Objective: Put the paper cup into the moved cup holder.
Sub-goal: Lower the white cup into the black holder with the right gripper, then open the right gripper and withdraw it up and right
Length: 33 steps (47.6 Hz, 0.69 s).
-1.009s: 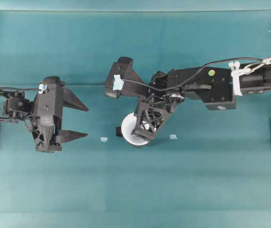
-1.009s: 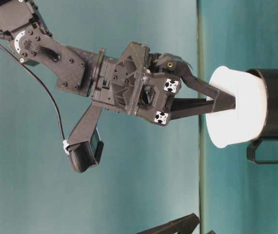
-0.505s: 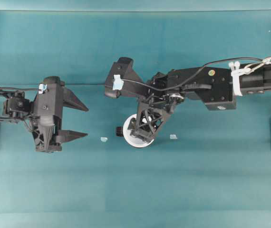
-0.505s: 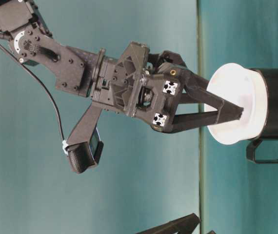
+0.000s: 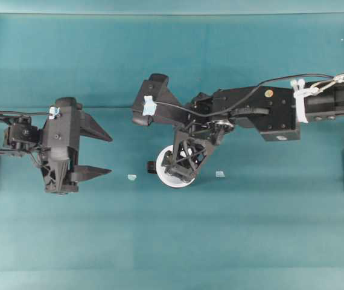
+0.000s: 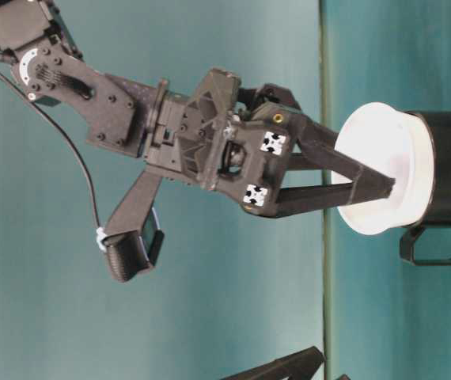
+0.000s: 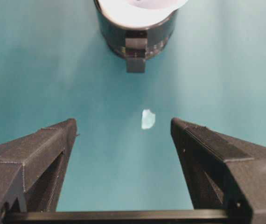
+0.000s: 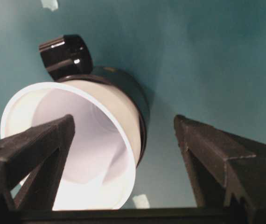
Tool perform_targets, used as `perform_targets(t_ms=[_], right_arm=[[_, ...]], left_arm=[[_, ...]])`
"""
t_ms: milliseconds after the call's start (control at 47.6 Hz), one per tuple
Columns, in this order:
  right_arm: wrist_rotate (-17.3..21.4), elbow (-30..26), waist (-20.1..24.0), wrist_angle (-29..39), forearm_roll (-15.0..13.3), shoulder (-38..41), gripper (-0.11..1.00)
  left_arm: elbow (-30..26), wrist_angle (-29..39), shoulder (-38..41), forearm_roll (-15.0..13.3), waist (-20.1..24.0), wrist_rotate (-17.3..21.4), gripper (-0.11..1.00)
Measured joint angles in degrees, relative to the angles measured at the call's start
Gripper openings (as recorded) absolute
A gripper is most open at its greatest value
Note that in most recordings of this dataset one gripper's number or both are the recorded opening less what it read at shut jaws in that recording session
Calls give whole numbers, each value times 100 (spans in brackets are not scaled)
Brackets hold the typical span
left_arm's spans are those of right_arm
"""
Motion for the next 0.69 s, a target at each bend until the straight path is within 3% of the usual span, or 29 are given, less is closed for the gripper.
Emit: perform_targets(t_ms=[294,694], right_arm=[[0,132,0,-404,-123,-404,92],[0,729,9,-879,-123,-870,92]], left_arm=[[-9,0,-9,9,9,0,83],[0,0,0,9,0,0,83]])
